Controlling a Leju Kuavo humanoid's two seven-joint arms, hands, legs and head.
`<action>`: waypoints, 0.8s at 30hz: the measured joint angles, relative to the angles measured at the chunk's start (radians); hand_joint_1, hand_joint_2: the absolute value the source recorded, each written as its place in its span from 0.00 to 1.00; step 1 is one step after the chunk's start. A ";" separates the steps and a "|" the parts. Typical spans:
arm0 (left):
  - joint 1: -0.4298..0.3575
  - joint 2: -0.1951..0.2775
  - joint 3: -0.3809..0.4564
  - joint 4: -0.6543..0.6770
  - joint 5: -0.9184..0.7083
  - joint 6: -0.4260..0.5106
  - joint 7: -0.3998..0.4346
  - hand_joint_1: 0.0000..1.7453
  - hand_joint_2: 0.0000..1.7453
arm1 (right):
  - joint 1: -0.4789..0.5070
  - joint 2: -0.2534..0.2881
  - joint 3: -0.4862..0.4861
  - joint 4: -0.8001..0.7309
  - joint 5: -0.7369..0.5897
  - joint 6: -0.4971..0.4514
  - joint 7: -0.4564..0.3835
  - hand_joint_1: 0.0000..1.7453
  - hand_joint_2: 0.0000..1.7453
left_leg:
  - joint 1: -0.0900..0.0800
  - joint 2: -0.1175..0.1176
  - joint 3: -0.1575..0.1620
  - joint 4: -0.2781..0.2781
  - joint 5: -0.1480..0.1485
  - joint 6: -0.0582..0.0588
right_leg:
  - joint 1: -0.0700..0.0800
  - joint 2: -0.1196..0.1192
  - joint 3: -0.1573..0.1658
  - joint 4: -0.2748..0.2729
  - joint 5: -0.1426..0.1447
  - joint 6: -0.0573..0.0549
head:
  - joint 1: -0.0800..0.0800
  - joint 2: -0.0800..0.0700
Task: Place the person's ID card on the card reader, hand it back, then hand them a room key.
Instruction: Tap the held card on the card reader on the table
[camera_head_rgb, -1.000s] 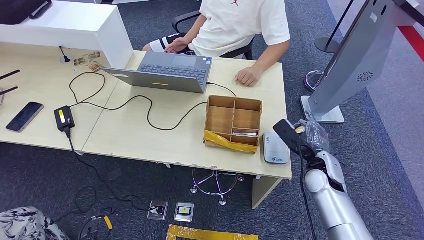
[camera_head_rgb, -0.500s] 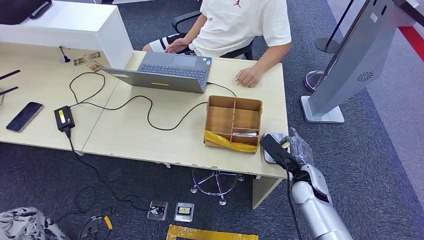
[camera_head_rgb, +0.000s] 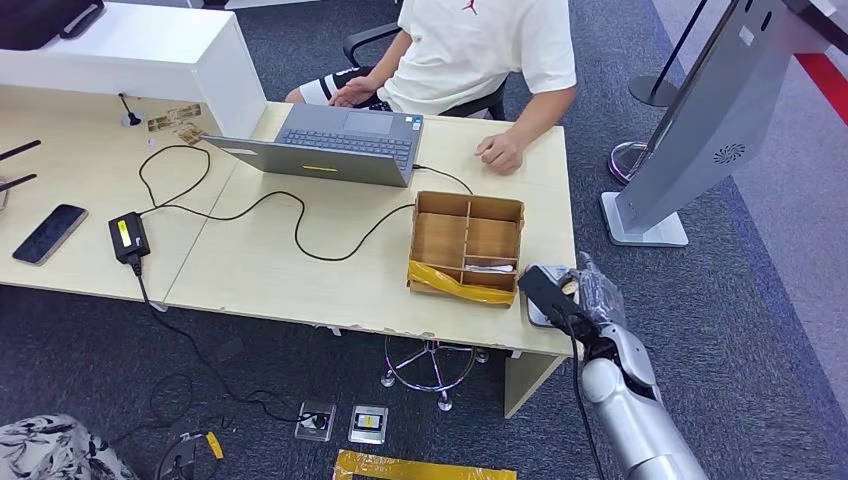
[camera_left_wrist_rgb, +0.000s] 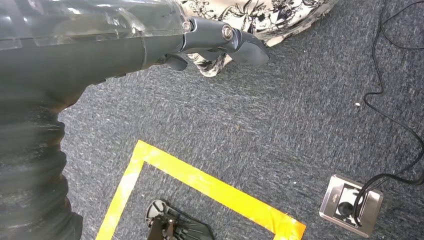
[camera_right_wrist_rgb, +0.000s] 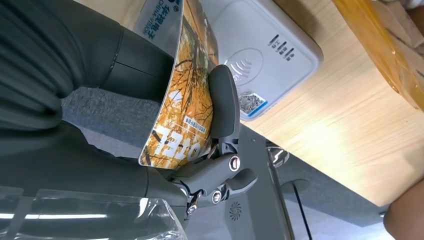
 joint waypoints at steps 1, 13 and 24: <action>0.000 0.001 0.000 0.000 0.000 0.000 0.000 0.00 1.00 | -0.004 -0.001 -0.001 -0.003 -0.003 -0.009 0.000 1.00 1.00 | 0.000 0.000 0.000 0.000 0.000 0.000 | 0.000 0.000 0.000 0.000 0.000 0.000 | 0.000 0.000; 0.001 0.002 -0.007 0.001 -0.006 0.005 -0.001 0.00 1.00 | -0.144 -0.081 -0.126 -0.386 0.000 -0.066 0.041 1.00 1.00 | -0.001 0.002 0.000 0.001 0.000 0.000 | -0.001 0.002 -0.001 0.000 0.001 0.001 | 0.000 0.000; -0.028 -0.010 -0.039 0.001 -0.019 0.009 0.005 0.00 1.00 | -0.482 -0.078 -0.163 -0.548 0.046 -0.024 -0.034 1.00 1.00 | 0.000 0.005 -0.002 0.000 0.000 0.000 | 0.000 0.004 -0.002 0.002 0.002 0.000 | 0.000 0.000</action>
